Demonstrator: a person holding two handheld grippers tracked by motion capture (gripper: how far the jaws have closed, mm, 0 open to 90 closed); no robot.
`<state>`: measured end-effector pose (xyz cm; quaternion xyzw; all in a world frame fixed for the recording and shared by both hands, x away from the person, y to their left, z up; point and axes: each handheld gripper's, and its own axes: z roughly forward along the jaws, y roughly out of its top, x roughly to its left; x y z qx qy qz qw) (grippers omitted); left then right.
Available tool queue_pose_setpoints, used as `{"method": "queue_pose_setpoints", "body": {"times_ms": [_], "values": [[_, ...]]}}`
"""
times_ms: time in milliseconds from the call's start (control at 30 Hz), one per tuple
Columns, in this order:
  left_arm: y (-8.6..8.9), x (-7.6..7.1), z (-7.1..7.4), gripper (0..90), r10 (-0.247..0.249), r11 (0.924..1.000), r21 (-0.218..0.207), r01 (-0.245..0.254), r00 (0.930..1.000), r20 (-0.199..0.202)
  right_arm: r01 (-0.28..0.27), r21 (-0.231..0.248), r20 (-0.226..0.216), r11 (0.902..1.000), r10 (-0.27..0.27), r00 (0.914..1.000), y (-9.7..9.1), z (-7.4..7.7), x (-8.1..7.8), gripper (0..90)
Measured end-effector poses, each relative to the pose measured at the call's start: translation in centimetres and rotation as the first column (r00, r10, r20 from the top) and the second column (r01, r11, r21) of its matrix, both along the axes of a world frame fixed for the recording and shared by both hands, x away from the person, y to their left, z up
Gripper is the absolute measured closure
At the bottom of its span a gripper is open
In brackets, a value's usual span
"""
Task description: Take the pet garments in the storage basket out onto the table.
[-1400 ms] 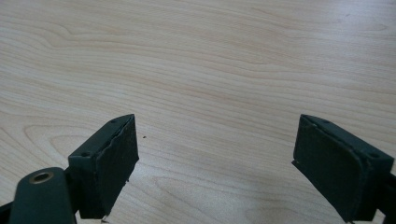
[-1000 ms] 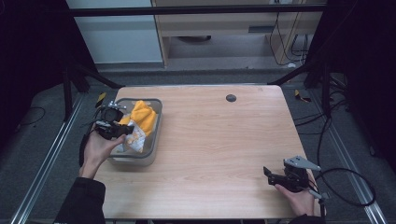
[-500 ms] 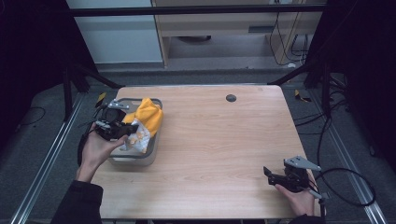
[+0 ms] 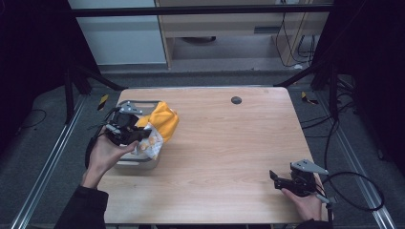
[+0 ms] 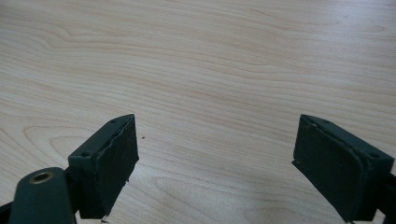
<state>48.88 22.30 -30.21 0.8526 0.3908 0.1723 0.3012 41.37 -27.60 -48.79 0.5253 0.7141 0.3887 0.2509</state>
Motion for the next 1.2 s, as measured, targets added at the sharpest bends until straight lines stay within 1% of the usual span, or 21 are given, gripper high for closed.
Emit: {"method": "queue_pose_setpoints", "body": {"times_ms": [167,300,367,467,567,633,767,867,933,1000,1200], "values": [[-1.4,-0.5,0.2,82.8,-0.041,0.9991,0.001,0.041,0.9991,0.011,0.001,0.001,0.003,1.0,-0.001,1.0,0.0,0.0,0.0,13.7],[-2.7,-0.8,0.2,82.8,-0.081,0.9967,0.008,0.081,0.9966,0.015,0.002,0.009,-0.001,1.0,-0.002,1.0,0.0,0.1,0.0,13.7],[-3.3,-0.9,0.2,82.8,-0.096,0.9953,0.005,0.096,0.9952,0.015,0.002,0.01,0.001,0.9999,-0.002,1.0,0.0,0.1,-0.1,13.7],[-4.0,-1.0,0.1,82.8,-0.114,0.9934,0.009,0.114,0.9933,0.015,0.001,0.002,0.007,1.0,-0.001,1.0,-0.1,0.0,0.0,13.7],[-4.7,-1.1,0.0,82.8,-0.13,0.9915,0.005,0.13,0.9914,0.016,0.001,0.002,0.007,1.0,-0.001,1.0,-0.1,0.0,0.0,13.7],[-5.0,-1.1,0.0,82.8,-0.137,0.9905,0.009,0.137,0.9904,0.015,0.002,0.01,0.001,0.9999,-0.002,1.0,-0.1,0.1,-0.1,13.7],[-5.5,-1.1,-0.1,82.8,-0.15,0.9886,0.014,0.15,0.9886,0.014,0.001,0.011,0.0,0.9999,-0.001,1.0,-0.1,0.1,-0.1,13.7],[-6.0,-1.1,-0.3,82.8,-0.161,0.9869,0.003,0.161,0.9868,0.018,0.001,0.01,0.001,0.9999,-0.001,1.0,0.0,0.1,-0.1,13.7],[-6.3,-1.0,-0.6,82.8,-0.173,0.985,0.0,0.173,0.9849,0.015,0.001,0.011,0.001,0.9999,-0.001,1.0,0.0,0.1,-0.1,13.7],[-6.7,-0.9,-0.8,82.7,-0.186,0.9825,0.011,0.186,0.9825,0.007,0.001,0.01,0.0,1.0,-0.001,1.0,-0.1,0.1,-0.1,13.7],[-8.0,-0.5,-1.5,82.8,-0.21,0.9777,0.01,0.21,0.9778,-0.01,0.0,0.01,0.001,1.0,0.0,1.0,-0.1,0.1,0.0,13.7]]}}
